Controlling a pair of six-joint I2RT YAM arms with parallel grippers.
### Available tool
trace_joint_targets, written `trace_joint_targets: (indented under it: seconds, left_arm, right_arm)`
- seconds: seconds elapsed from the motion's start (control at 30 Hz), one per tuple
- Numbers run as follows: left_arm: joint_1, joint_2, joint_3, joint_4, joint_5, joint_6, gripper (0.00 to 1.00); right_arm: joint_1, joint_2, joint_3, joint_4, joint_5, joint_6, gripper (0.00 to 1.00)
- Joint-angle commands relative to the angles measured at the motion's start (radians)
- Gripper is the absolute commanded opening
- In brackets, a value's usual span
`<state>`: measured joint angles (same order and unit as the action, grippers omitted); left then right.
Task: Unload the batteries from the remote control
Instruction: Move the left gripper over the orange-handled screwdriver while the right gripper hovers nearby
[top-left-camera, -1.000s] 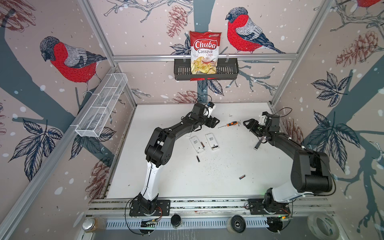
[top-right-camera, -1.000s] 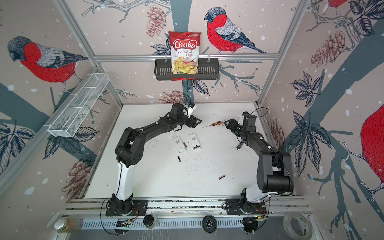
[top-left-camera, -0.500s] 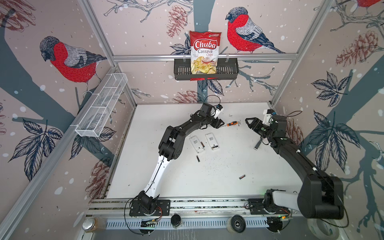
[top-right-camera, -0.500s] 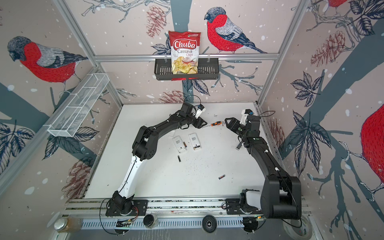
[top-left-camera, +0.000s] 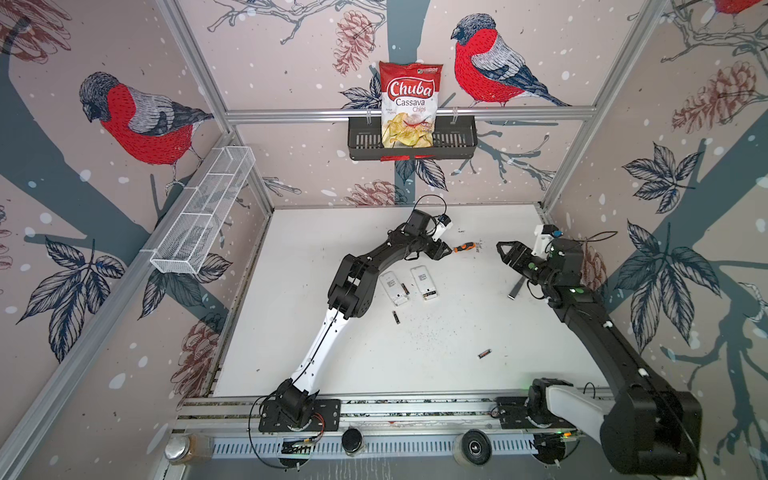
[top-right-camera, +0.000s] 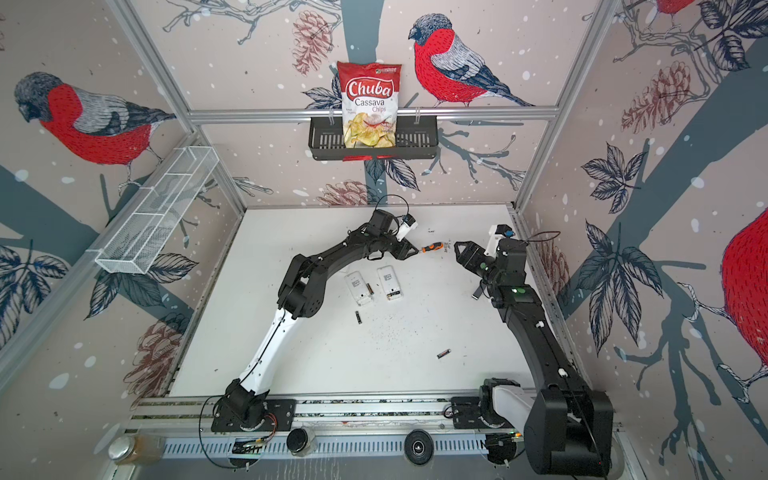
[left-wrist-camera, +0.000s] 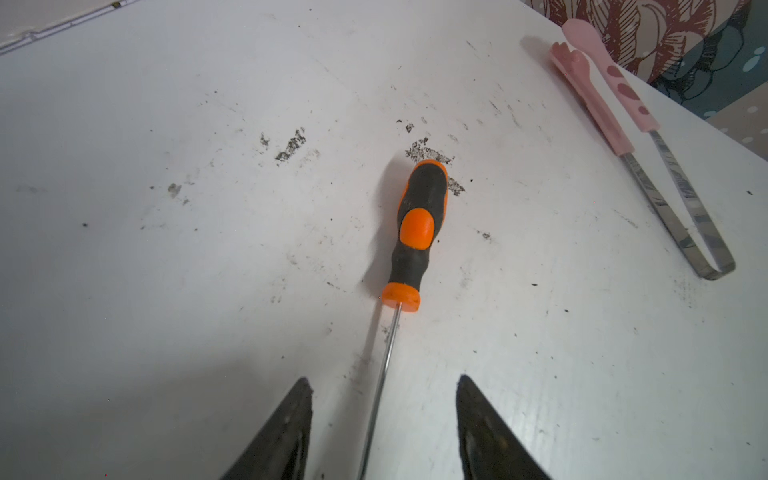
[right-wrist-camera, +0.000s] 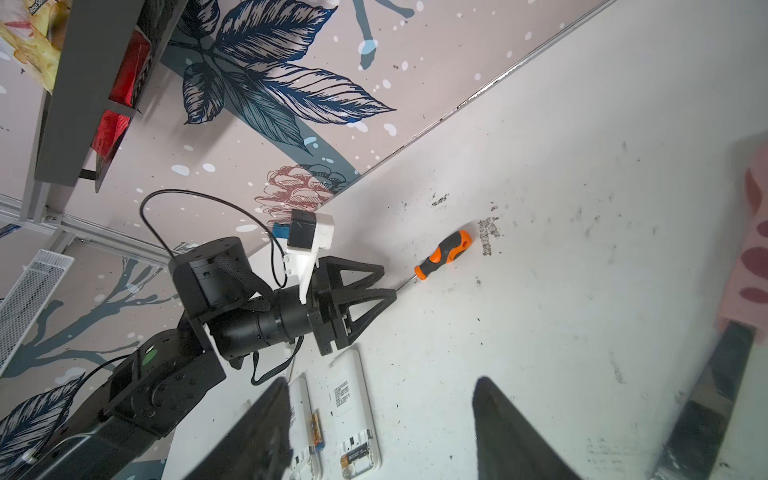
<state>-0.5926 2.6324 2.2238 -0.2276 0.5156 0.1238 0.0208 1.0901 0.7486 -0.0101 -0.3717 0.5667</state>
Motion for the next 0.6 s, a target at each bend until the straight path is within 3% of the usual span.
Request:
trace_joint_targets:
  seconds: [0.0,0.3,0.57]
  left_arm:
    - [-0.001,0.021,0.027,-0.031,0.008,0.019,0.54]
    - [-0.014,0.066,0.112,-0.094,-0.036,0.027,0.49]
    - [-0.044,0.092,0.154,-0.189,-0.173,0.059,0.43]
  right_arm:
    - [0.003,-0.03,-0.018,-0.008,0.026,-0.013,0.7]
    - [0.003,-0.085,-0.033,-0.046,0.048,-0.019,0.71]
    - [0.003,-0.109,-0.029,-0.05,0.049,-0.018,0.71]
